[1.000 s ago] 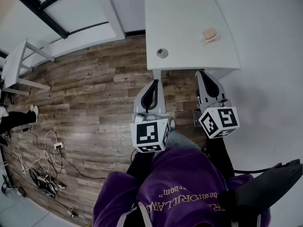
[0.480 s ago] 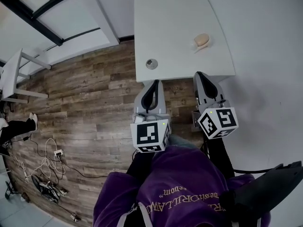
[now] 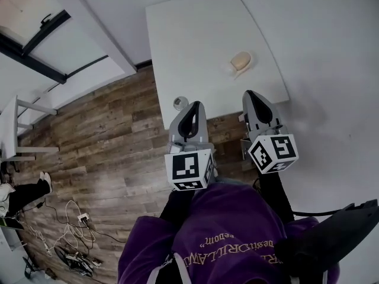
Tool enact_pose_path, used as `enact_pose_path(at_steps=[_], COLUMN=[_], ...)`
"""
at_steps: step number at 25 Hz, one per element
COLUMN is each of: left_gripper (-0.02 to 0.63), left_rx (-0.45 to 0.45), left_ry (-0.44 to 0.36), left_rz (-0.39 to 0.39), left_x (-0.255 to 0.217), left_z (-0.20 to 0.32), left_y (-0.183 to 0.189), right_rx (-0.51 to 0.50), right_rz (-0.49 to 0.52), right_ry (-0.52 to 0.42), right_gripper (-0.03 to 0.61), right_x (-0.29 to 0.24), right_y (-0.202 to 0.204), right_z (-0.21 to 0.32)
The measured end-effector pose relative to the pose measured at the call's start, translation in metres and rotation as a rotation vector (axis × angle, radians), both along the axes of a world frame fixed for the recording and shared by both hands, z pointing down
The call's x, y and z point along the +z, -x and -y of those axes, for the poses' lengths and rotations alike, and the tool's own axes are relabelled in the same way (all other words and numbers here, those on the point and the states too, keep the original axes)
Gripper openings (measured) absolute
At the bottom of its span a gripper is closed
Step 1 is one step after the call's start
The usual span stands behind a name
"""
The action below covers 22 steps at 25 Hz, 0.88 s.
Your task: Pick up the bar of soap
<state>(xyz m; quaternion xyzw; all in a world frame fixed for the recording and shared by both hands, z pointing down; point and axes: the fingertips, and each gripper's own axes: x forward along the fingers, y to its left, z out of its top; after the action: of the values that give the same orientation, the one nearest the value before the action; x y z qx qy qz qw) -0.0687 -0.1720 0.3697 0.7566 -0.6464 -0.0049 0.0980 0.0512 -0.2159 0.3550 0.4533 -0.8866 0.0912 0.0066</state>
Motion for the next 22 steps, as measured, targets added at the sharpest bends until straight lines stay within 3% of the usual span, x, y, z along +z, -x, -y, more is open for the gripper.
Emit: enact_pose_path(at_steps=[10,16,22], left_gripper=[0.006,0.006,0.025], left_rx=[0.194,0.34,0.407], left_ry=[0.027,0.086,0.103], left_rz=[-0.011,0.029,0.049], left_x=[-0.003,0.018,0.042], left_z=[0.121,0.165,0.193], left_y=[0.001,-0.017,-0.034], right_rx=[0.156,0.25,0.288], right_rz=[-0.028,-0.048,-0.06], right_ry=[0.01,0.038,0.065], right_gripper=[0.011,0.011,0.009], right_x=[-0.009,-0.005,0.007], right_y=[0.003,-0.007,-0.01], right_z=[0.088,0.116,0.125])
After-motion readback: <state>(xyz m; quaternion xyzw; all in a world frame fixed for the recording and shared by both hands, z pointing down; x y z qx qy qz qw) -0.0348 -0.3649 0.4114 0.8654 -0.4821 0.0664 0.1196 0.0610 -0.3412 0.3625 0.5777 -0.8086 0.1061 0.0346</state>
